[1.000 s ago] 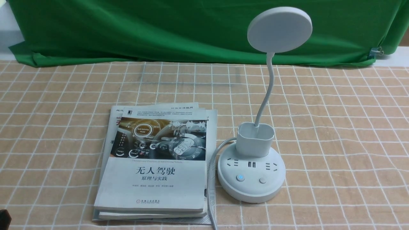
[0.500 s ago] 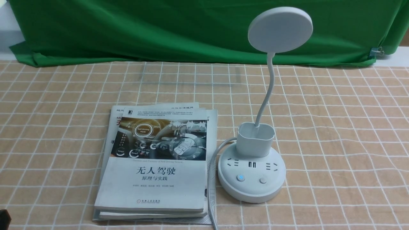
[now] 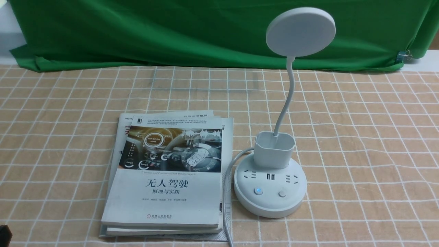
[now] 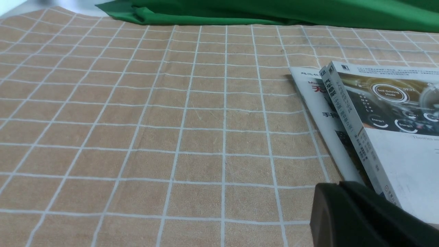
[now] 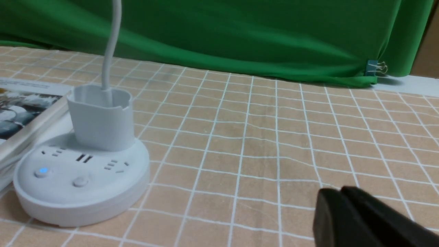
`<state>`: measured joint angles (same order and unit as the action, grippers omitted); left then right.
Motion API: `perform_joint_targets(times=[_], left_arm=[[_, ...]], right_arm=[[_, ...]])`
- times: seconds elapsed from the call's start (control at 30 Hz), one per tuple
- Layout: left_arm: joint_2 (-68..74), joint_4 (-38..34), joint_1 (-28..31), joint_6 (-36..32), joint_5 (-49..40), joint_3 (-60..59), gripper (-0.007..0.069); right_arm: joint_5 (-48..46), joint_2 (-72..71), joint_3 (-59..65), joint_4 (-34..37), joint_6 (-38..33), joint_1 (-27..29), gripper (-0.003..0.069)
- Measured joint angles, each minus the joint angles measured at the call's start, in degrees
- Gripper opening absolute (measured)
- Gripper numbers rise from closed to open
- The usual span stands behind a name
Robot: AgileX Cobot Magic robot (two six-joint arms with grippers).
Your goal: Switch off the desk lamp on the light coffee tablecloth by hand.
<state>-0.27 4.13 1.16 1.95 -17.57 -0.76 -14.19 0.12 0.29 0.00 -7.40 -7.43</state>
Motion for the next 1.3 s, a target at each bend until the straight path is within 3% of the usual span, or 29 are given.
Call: perform_joint_targets(times=[1.3], left_arm=[[0.0,0.0,0.0,0.0,0.0,0.0,0.0005]], right_arm=[[0.0,0.0,0.0,0.0,0.1,0.0,0.0123]])
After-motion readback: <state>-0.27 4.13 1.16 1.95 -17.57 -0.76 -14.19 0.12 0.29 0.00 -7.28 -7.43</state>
